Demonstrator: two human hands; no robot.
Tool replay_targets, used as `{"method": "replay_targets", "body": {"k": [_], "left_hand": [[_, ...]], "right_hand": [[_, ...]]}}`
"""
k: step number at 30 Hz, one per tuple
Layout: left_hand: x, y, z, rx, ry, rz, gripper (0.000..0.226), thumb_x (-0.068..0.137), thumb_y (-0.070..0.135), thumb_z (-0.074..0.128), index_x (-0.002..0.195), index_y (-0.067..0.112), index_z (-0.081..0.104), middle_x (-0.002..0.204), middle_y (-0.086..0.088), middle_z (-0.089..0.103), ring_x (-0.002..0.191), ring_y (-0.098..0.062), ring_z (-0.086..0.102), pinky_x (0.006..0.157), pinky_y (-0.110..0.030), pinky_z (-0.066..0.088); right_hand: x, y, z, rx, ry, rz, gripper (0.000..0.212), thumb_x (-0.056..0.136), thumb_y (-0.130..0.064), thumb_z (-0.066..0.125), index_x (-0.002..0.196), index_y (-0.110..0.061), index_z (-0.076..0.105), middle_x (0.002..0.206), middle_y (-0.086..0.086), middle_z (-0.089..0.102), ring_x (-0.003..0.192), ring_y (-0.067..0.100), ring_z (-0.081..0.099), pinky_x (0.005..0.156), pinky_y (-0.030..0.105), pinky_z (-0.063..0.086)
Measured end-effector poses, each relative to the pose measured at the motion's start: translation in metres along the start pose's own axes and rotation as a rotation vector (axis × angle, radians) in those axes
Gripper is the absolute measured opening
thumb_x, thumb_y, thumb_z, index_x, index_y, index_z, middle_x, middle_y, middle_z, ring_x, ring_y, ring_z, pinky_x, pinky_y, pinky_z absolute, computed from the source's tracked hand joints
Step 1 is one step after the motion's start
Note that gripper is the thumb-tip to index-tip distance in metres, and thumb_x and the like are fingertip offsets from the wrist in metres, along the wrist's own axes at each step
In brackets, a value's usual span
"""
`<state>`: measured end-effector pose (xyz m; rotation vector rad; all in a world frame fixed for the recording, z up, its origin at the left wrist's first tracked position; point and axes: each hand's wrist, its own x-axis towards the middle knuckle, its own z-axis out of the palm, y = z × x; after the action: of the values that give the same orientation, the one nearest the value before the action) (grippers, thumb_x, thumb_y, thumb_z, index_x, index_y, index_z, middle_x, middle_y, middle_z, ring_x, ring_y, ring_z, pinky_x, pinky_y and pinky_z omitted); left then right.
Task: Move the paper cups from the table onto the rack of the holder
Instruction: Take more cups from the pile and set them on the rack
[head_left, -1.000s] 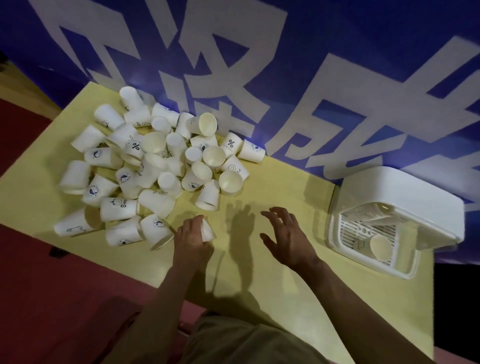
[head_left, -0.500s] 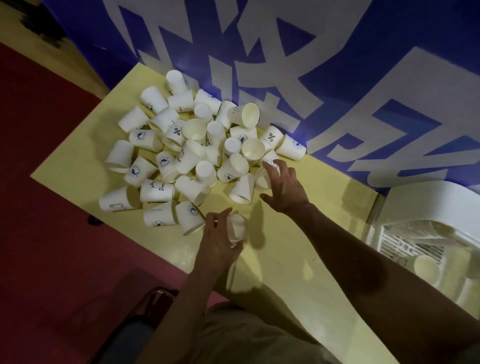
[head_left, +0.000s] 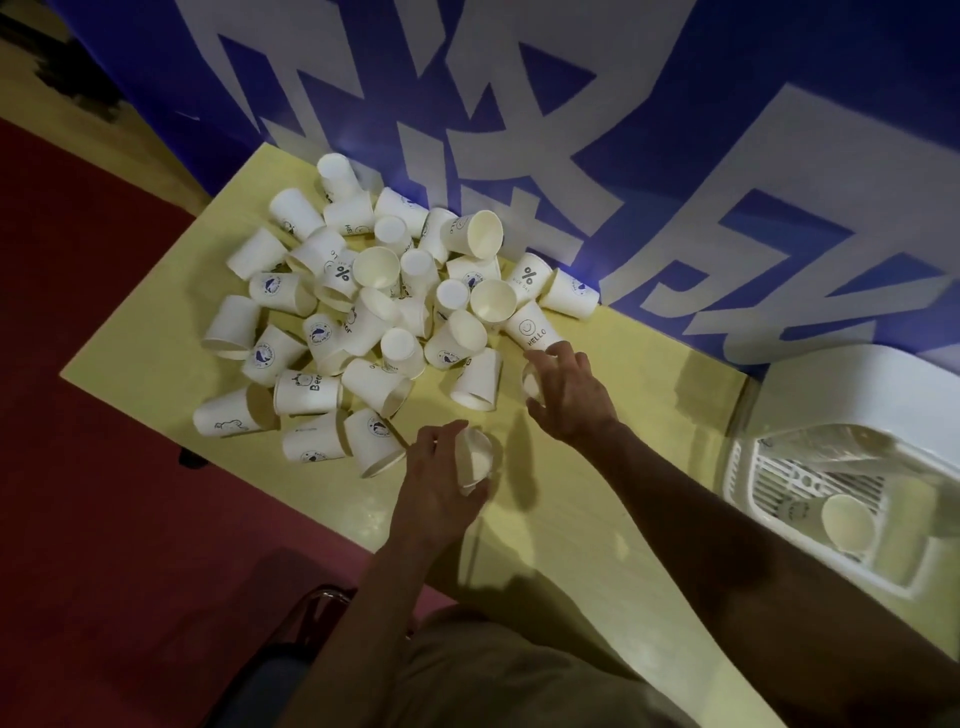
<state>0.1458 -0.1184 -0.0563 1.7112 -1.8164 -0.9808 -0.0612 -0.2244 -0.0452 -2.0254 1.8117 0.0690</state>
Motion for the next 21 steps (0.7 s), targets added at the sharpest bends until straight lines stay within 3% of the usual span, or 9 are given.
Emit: {"method": "replay_targets", "body": {"k": [4, 9, 13, 17, 21], "left_hand": [[0.010, 0.020, 0.010, -0.010, -0.035, 0.019, 0.073, 0.083, 0.032, 0.082, 0.143, 0.015, 0.045, 0.128, -0.006, 0.047, 0.114, -0.024, 0.049, 0.093, -0.041, 0.049], [0.014, 0.050, 0.037, -0.031, -0.113, 0.074, 0.070, 0.081, 0.031, 0.076, 0.143, 0.038, 0.045, 0.126, 0.006, 0.043, 0.118, -0.017, 0.047, 0.095, -0.034, 0.048], [0.012, 0.085, 0.068, -0.003, -0.182, 0.158, 0.070, 0.083, 0.030, 0.078, 0.143, 0.037, 0.040, 0.125, 0.008, 0.042, 0.119, -0.015, 0.047, 0.100, -0.026, 0.042], [0.001, 0.134, 0.107, -0.012, -0.215, 0.254, 0.066, 0.085, 0.033, 0.076, 0.141, 0.029, 0.042, 0.128, 0.005, 0.044, 0.120, -0.018, 0.048, 0.096, -0.028, 0.046], [-0.012, 0.190, 0.147, -0.027, -0.249, 0.341, 0.063, 0.086, 0.037, 0.071, 0.141, 0.034, 0.040, 0.132, 0.009, 0.040, 0.125, -0.015, 0.045, 0.095, -0.025, 0.044]], "right_hand": [[-0.048, 0.025, -0.007, 0.105, 0.077, 0.034, 0.071, 0.089, -0.030, 0.076, 0.151, -0.021, 0.040, 0.145, 0.012, 0.036, 0.120, 0.028, 0.045, 0.080, 0.043, 0.059], [-0.122, 0.065, -0.012, 0.197, 0.165, 0.130, 0.065, 0.087, -0.029, 0.077, 0.146, -0.028, 0.049, 0.141, 0.010, 0.040, 0.121, 0.032, 0.047, 0.083, 0.049, 0.058], [-0.185, 0.102, -0.016, 0.237, 0.226, 0.212, 0.064, 0.084, -0.024, 0.080, 0.142, -0.022, 0.054, 0.142, 0.014, 0.043, 0.122, 0.036, 0.050, 0.085, 0.051, 0.059], [-0.240, 0.140, -0.022, 0.293, 0.313, 0.287, 0.060, 0.083, -0.023, 0.081, 0.138, -0.021, 0.057, 0.141, 0.013, 0.042, 0.126, 0.037, 0.049, 0.077, 0.054, 0.061], [-0.287, 0.181, -0.030, 0.342, 0.412, 0.348, 0.056, 0.085, -0.028, 0.079, 0.136, -0.026, 0.056, 0.139, 0.006, 0.043, 0.119, 0.032, 0.052, 0.073, 0.051, 0.061]]}}
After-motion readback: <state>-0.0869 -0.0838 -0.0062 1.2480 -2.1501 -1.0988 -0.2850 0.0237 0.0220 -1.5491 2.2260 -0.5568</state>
